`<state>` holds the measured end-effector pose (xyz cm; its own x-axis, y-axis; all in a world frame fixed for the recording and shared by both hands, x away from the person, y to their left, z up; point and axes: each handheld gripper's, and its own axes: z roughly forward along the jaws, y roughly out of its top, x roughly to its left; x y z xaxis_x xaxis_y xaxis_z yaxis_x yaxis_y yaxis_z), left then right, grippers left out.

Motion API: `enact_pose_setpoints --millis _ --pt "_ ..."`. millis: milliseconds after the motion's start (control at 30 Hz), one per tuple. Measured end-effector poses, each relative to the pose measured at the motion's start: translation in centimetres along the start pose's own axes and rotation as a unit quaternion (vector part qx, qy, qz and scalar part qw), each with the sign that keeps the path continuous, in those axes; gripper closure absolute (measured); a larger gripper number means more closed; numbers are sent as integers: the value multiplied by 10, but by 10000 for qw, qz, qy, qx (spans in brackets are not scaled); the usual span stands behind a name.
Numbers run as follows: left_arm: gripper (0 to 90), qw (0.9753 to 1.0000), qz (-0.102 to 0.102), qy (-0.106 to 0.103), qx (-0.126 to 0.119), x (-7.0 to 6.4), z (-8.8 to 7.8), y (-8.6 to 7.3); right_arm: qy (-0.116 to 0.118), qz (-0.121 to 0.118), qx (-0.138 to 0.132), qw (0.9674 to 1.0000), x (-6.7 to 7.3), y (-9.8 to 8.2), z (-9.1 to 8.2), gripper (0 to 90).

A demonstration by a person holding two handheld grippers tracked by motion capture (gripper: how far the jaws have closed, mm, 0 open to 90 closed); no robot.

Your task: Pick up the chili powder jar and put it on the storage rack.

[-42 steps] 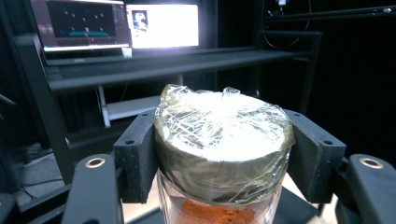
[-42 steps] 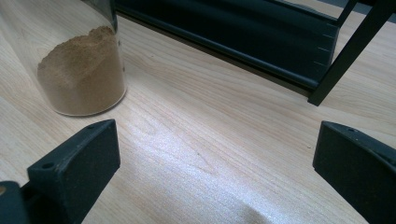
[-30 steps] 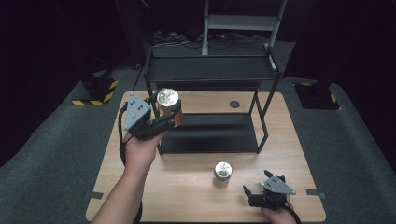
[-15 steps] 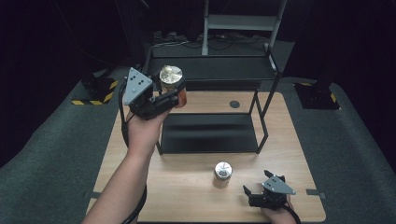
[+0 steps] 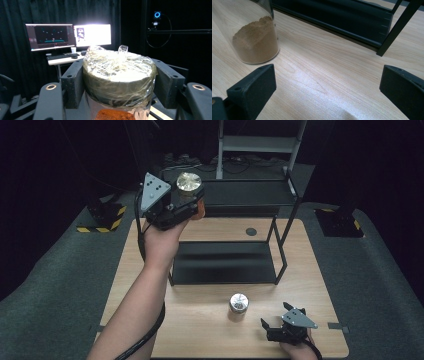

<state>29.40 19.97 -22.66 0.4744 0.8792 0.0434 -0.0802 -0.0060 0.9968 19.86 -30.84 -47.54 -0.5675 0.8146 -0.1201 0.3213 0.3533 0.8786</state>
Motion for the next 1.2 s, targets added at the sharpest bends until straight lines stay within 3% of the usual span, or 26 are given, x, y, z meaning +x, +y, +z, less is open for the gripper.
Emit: enact_pose_setpoints --millis 133,667,967,1100,1200 --pt "345 10000 63 75 -8 0 12 3 10 -15 2 10000 0 0 0 0" --pt "345 9993 -5 373 56 -3 54 -4 20 -39 -13 10000 0 0 0 0" --pt "345 9991 83 420 76 -5 66 -6 18 -52 -28 10000 1 -1 -1 0" --pt "345 9988 -62 491 38 -6 70 -10 28 -77 -27 10000 1 -1 -1 0" --pt "345 9986 -32 516 76 -7 74 -10 17 -162 -42 9999 3 -1 -1 0"
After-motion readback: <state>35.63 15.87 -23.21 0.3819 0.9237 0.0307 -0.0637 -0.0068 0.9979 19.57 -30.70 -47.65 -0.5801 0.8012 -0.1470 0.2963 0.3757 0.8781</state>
